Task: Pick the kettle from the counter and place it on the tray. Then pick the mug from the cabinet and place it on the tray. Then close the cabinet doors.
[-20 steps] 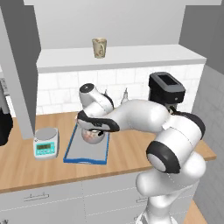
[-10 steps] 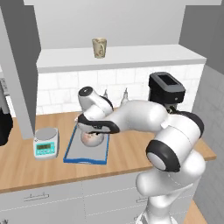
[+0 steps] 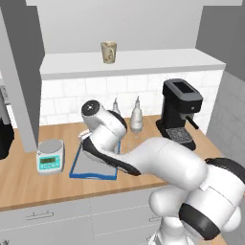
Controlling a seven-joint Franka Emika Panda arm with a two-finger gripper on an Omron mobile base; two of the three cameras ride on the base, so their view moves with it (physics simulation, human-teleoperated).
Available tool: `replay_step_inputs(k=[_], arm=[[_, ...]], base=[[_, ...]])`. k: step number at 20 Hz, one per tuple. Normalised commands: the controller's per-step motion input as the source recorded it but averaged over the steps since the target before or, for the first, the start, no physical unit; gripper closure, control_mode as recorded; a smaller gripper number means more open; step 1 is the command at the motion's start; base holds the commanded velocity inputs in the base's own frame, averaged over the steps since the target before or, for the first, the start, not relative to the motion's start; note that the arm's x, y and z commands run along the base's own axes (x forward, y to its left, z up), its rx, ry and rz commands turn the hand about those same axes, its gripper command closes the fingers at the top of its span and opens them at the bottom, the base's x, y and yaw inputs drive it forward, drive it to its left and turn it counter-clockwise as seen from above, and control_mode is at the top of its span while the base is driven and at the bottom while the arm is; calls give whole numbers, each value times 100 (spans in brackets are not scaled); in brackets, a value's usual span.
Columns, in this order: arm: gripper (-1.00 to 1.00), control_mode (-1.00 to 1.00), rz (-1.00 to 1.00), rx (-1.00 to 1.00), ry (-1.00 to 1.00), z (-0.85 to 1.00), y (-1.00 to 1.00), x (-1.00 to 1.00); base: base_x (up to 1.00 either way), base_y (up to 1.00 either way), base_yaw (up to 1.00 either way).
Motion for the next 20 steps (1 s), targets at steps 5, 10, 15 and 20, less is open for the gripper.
replay_step_inputs(k=[5, 10, 15, 20], arm=[[-100, -100, -9, 13, 0, 100, -44, -61], [-100, -100, -4, 4, 3, 50, -47, -11], [-100, -100, 0, 13, -1, 29, -18, -3], [-100, -100, 0, 16, -22, 99, -12, -3]], base=[[0, 0, 0], [0, 0, 0], [0, 0, 0], [0, 0, 0]])
